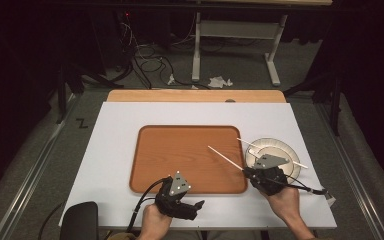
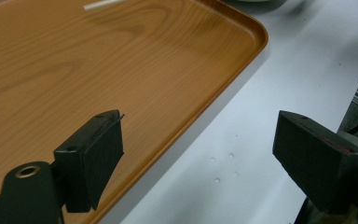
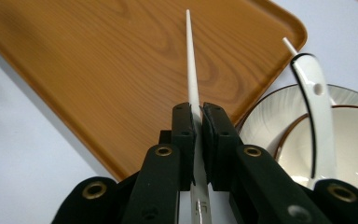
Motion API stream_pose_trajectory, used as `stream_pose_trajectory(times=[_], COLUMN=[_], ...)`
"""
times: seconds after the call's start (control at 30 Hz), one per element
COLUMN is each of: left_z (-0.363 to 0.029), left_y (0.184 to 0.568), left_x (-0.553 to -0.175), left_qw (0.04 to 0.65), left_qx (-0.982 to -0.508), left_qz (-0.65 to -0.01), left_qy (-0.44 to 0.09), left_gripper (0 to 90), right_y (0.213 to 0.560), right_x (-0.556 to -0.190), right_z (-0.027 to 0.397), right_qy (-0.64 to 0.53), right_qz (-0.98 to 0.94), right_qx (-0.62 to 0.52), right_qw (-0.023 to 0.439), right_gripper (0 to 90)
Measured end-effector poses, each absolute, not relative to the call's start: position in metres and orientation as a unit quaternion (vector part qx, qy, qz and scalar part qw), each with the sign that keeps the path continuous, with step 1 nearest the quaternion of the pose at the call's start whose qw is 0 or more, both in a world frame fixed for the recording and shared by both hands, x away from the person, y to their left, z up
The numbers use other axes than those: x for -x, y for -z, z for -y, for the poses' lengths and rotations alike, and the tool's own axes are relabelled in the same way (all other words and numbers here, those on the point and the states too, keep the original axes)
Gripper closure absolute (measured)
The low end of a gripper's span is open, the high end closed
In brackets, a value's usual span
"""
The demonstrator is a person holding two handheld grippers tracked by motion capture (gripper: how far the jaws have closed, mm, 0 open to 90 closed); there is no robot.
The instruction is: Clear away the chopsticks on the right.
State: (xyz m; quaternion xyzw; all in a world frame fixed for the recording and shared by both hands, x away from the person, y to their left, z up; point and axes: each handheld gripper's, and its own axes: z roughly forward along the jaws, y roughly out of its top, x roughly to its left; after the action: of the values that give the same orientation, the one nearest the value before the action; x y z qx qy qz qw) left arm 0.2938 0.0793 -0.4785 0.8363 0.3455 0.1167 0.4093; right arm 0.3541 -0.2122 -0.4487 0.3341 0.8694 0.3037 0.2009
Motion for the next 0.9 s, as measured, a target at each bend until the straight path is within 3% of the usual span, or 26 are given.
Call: stream_pose_trajectory(times=[0.9], left_z=[-0.099], left_y=[0.479], left_x=[-0.277], left_qw=[0.399], left_qx=[-0.816], left_qz=[-0.394], left_qy=[-0.141], left_gripper=[16.4], right_y=[0.487], right_x=[-0.402], right_z=[0.169], right_qy=[-0.249], right_qz=[-0.894], right_qx=[-0.339], right_qw=[0.154], right_gripper=[83.9])
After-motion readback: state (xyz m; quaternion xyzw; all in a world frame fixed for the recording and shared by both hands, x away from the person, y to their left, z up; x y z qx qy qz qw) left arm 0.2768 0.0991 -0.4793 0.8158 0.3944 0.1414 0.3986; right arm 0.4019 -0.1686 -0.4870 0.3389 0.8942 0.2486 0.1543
